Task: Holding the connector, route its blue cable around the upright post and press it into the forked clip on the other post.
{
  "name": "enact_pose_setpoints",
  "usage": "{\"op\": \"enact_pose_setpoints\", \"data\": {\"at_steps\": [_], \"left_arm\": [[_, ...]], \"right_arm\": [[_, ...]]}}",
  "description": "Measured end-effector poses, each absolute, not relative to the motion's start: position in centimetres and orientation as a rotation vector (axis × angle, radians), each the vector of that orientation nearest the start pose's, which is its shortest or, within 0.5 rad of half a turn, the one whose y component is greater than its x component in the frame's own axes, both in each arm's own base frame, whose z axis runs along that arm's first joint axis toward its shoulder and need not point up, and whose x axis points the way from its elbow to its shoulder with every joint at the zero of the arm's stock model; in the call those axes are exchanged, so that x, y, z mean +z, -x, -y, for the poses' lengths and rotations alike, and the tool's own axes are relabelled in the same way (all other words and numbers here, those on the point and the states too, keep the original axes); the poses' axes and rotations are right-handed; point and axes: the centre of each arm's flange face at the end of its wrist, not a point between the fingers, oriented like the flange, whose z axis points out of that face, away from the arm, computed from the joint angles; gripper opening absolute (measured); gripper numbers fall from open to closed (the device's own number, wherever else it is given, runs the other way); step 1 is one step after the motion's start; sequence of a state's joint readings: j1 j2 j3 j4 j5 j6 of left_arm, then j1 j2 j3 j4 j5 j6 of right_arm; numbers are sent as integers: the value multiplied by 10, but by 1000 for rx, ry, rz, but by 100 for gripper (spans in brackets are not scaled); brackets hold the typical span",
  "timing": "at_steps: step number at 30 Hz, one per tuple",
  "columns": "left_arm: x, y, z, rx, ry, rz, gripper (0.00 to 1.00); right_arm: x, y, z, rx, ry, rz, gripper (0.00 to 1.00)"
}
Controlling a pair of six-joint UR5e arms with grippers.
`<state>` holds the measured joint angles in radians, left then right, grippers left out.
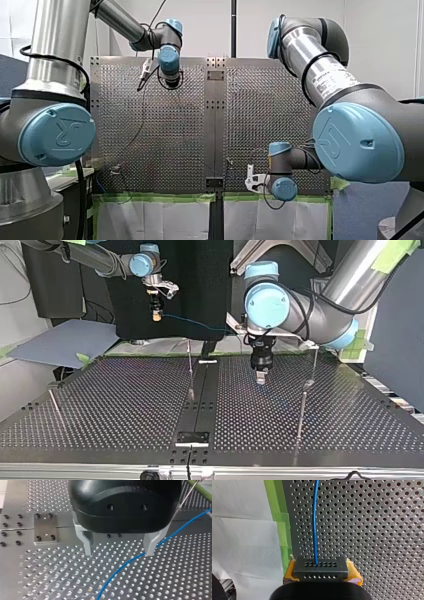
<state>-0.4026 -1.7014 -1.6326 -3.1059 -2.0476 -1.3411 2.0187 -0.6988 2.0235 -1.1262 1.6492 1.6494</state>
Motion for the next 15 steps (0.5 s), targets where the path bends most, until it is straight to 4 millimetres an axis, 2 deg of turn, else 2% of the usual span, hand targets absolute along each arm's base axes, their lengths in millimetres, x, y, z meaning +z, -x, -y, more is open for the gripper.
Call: {"op": "enact_pose_setpoints", "data": {"at_steps": [6,15], "left_arm": [[400,-446,281,269,-172,-1668,100],[400,-479,284,285,-111,-1614,100]], "right_arm": [[-62,-329,395,1388,-1623,1189,0],[-62,-329,394,1387,-1623,1190,0]]}}
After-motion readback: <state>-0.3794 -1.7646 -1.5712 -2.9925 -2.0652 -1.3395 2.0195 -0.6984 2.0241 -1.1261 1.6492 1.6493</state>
